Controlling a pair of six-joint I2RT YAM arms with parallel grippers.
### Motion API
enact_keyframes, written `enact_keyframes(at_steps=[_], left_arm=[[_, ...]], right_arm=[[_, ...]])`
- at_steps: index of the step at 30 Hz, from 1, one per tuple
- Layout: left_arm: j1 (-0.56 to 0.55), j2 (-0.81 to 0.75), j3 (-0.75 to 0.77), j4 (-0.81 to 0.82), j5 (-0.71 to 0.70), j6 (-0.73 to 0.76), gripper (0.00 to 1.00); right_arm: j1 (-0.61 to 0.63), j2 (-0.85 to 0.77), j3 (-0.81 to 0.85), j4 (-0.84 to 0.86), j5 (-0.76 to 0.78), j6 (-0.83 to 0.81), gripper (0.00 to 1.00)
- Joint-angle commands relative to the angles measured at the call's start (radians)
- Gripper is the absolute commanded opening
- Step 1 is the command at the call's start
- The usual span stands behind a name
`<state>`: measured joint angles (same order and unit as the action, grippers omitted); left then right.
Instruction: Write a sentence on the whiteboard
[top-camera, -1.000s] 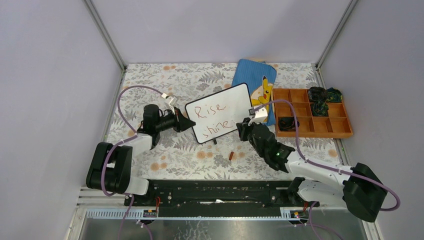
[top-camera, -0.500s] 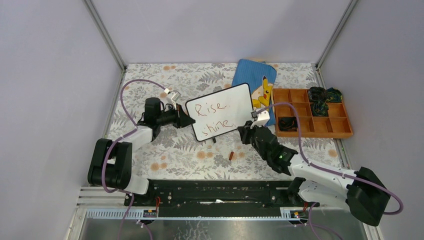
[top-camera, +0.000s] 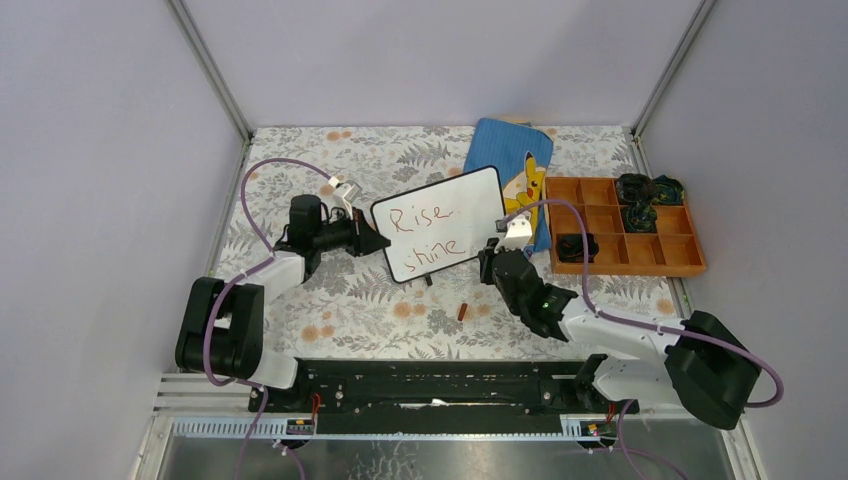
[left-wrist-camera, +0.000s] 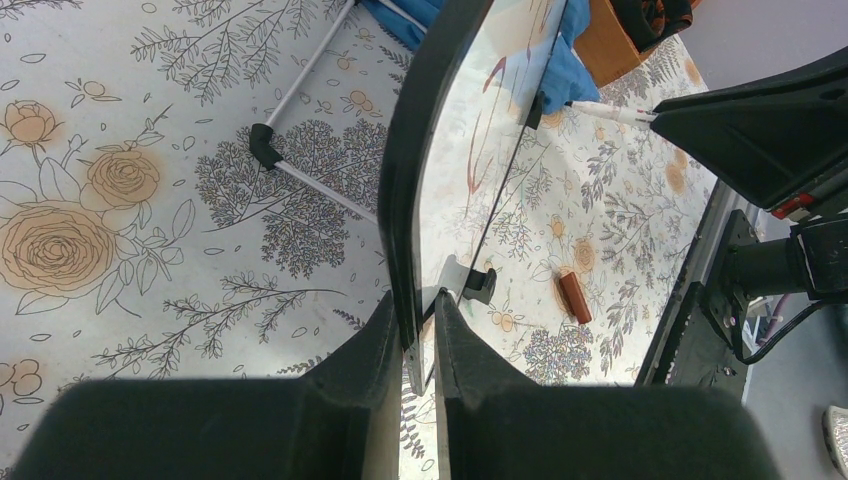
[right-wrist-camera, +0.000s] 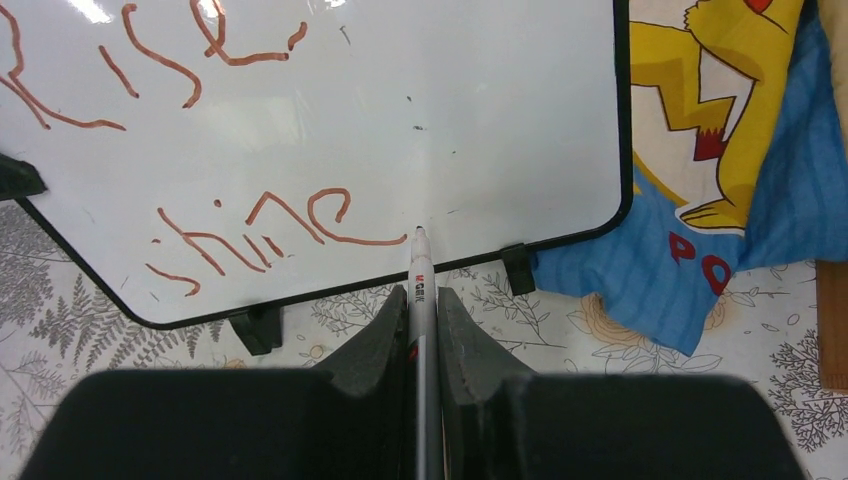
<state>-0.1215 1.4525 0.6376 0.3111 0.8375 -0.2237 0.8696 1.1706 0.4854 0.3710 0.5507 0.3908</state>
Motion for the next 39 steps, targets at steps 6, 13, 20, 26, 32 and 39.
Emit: enact_keyframes(at_steps=[6,13,20,26,32,39], left_arm=[[0.008,0.02,-0.017,-0.109,-0.109,0.079,0.0],[0.008,0.022,-0.016,-0.111,-0.11,0.078,0.0],[0.008,0.023,-0.017,-0.112,-0.114,0.075,0.0],[0.008,0.022,-0.018,-0.111,-0.116,0.075,0.0],[0.008,0.02,-0.019,-0.11,-0.115,0.073,0.0],[0.008,0.02,-0.021,-0.109,-0.116,0.071,0.0]], right_arm=[[-0.006,0.063,0.074,0.078,0.09,0.012,0.0],[-0.009,0.087,0.101,0.094,0.101,-0.001,0.0],[-0.021,0.124,0.121,0.097,0.095,-0.007,0.0],[-0.027,0.148,0.128,0.098,0.077,-0.006,0.0],[-0.029,0.166,0.129,0.094,0.053,-0.006,0.0],[-0.027,0.175,0.115,0.08,0.027,0.003,0.0]])
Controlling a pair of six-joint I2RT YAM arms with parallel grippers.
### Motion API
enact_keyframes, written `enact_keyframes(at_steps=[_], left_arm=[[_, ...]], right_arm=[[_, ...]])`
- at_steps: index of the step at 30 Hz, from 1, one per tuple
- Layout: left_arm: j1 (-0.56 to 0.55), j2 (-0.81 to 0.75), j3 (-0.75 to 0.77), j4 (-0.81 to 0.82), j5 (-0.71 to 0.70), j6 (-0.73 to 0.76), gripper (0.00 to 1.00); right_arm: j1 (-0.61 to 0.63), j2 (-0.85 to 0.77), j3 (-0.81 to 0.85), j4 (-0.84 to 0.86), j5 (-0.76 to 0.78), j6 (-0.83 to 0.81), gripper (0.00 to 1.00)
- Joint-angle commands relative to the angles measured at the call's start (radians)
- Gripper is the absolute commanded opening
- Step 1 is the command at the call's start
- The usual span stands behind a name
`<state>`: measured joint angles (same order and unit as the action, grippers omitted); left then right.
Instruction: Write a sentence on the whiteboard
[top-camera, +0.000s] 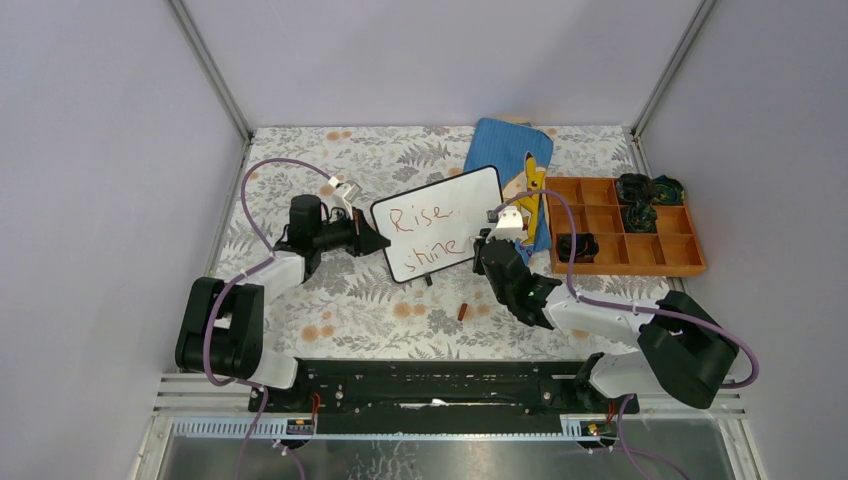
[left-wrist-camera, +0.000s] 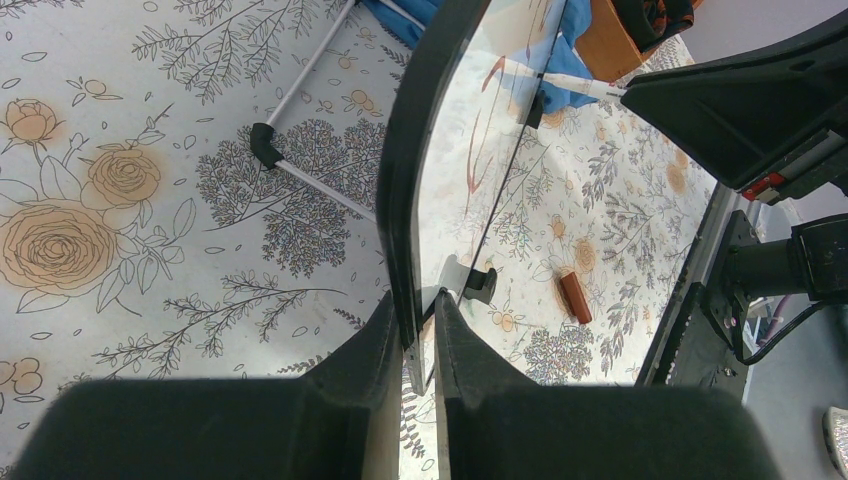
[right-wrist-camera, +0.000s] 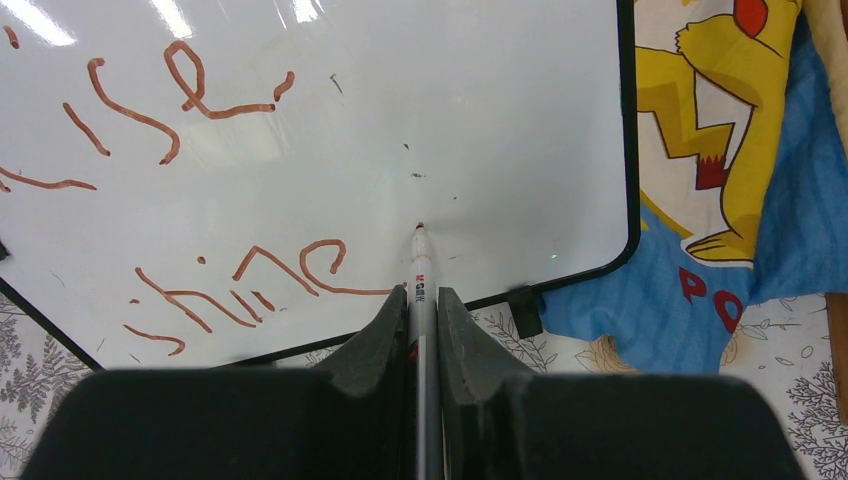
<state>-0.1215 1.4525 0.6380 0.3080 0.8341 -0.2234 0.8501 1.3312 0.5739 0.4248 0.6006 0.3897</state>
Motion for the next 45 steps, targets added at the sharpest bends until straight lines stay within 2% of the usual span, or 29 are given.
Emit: enact_keyframes(at_steps=[1,23,32,45], left_arm=[[0.008,0.019,-0.022,-0.106,-0.114,0.07,0.0],[0.008,0.02,-0.02,-0.105,-0.118,0.068,0.0],[0.008,0.017,-0.024,-0.104,-0.119,0.069,0.0],[0.008,0.014,-0.025,-0.104,-0.118,0.07,0.0]], right_arm=[[-0.008,0.012,0.024,0.024,-0.027,0.007,0.0],[-0.009,-0.034,-0.013,-0.073,0.027,0.03,0.0],[-0.015,-0.035,0.02,-0.086,0.075,0.02,0.0],[-0.032,-0.019,0.064,-0.071,0.063,-0.011,0.0]])
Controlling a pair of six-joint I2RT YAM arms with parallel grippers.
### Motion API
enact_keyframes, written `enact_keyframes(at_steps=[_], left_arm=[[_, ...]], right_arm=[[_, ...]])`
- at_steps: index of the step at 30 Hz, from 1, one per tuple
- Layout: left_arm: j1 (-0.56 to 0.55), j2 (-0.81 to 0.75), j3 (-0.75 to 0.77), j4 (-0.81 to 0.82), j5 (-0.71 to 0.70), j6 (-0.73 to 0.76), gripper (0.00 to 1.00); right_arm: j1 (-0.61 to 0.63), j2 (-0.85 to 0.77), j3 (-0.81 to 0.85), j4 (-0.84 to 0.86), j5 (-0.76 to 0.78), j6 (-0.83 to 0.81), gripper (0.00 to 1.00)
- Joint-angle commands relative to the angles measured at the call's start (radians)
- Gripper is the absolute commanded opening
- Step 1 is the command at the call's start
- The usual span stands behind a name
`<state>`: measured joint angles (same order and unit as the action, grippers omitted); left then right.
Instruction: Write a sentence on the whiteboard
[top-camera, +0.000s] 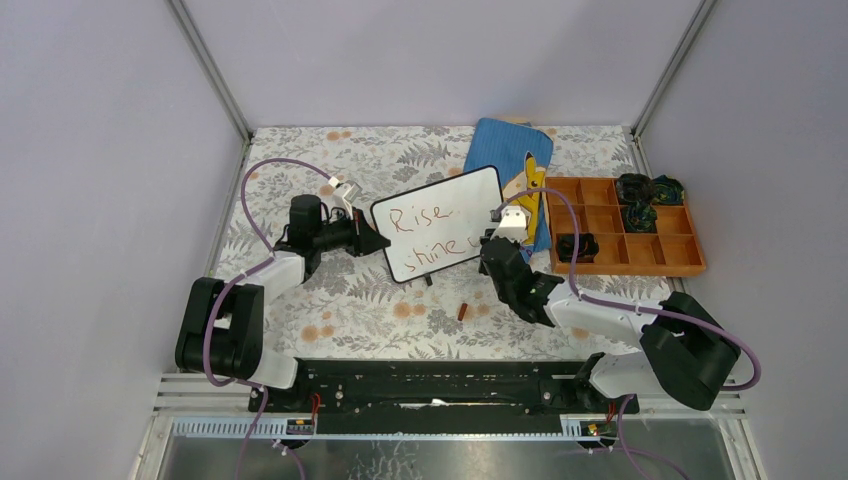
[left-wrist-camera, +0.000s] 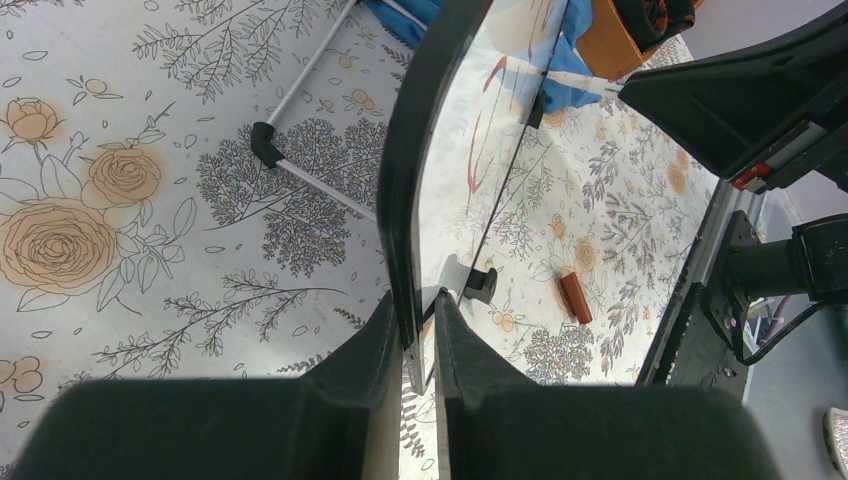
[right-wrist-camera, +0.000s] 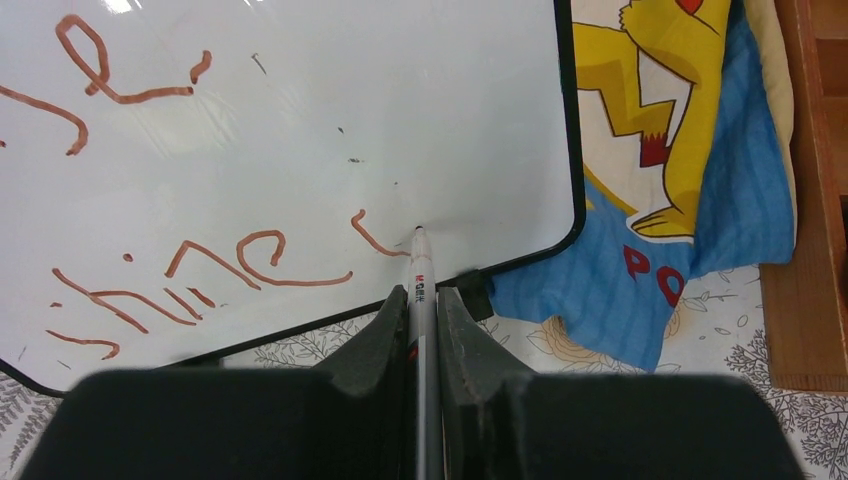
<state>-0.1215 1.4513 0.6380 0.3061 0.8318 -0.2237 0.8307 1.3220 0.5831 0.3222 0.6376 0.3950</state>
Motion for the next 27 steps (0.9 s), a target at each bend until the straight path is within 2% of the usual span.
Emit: enact_keyframes(at_steps=[1,27], left_arm=[[0.008,0.014,-0.025,-0.102,-0.115,0.071,0.0],[0.006,0.011,-0.029,-0.099,-0.117,0.072,0.0]], right_arm=[[-0.012,-0.008,0.057,0.034,0.025,-0.018,0.0],[-0.013,-0.01,0.056,0.089,-0.105,-0.042,0.0]])
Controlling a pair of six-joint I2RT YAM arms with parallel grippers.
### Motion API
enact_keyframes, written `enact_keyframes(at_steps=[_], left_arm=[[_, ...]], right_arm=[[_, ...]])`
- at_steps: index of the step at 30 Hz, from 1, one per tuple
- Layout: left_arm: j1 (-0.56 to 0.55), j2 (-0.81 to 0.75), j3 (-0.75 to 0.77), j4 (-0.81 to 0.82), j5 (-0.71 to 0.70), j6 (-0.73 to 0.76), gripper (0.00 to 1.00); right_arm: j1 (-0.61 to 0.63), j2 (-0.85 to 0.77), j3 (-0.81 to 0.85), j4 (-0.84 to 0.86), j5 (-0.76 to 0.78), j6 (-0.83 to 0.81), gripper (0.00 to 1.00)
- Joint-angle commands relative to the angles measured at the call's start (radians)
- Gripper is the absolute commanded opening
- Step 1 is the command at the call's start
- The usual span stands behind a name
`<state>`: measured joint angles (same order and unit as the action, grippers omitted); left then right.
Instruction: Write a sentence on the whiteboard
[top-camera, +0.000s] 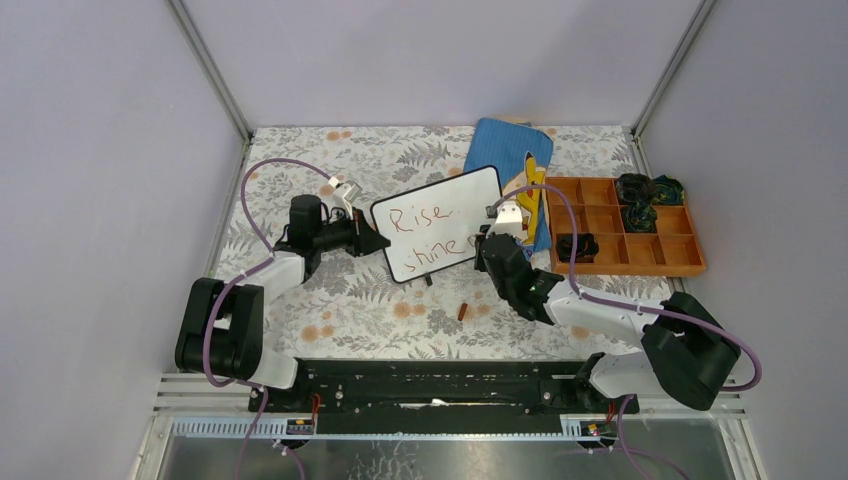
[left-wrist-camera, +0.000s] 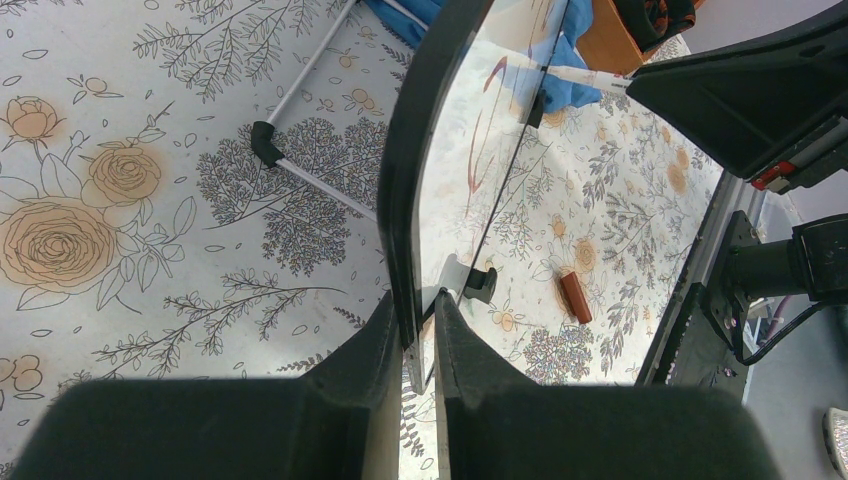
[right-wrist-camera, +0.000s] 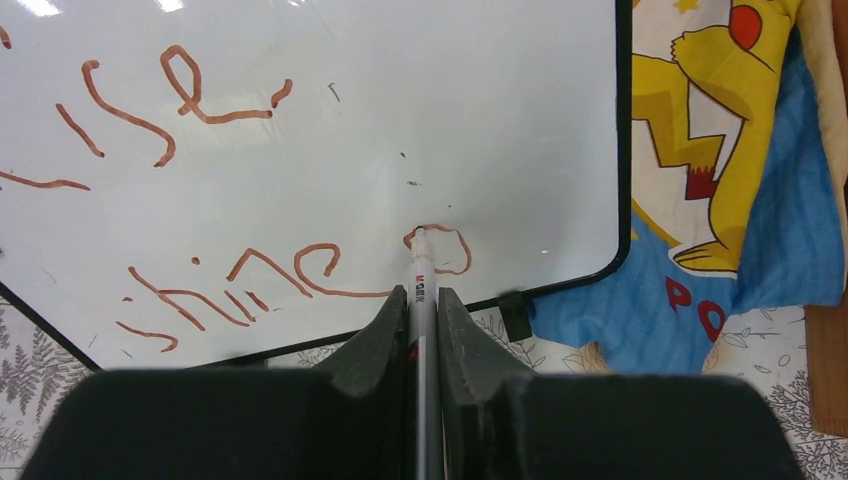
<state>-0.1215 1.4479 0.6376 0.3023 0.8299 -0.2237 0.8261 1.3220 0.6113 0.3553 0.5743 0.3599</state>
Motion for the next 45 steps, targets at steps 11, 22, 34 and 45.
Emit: enact_keyframes(at_steps=[11,22,34,45], left_arm=[[0.005,0.016,-0.027,-0.097,-0.117,0.072,0.0],[0.002,0.014,-0.026,-0.098,-0.121,0.073,0.0],[-0.001,0.016,-0.024,-0.101,-0.123,0.074,0.0],[-0.001,0.016,-0.024,-0.102,-0.123,0.074,0.0]], right_arm=[[-0.009,-0.073,0.01,0.018,-0.028,0.024,0.0],[-0.047,-0.174,0.007,-0.061,0.041,0.016,0.0],[-0.066,-0.102,0.017,-0.041,-0.003,0.03,0.0],[-0.067,-0.069,0.023,-0.016,-0.032,0.034,0.0]])
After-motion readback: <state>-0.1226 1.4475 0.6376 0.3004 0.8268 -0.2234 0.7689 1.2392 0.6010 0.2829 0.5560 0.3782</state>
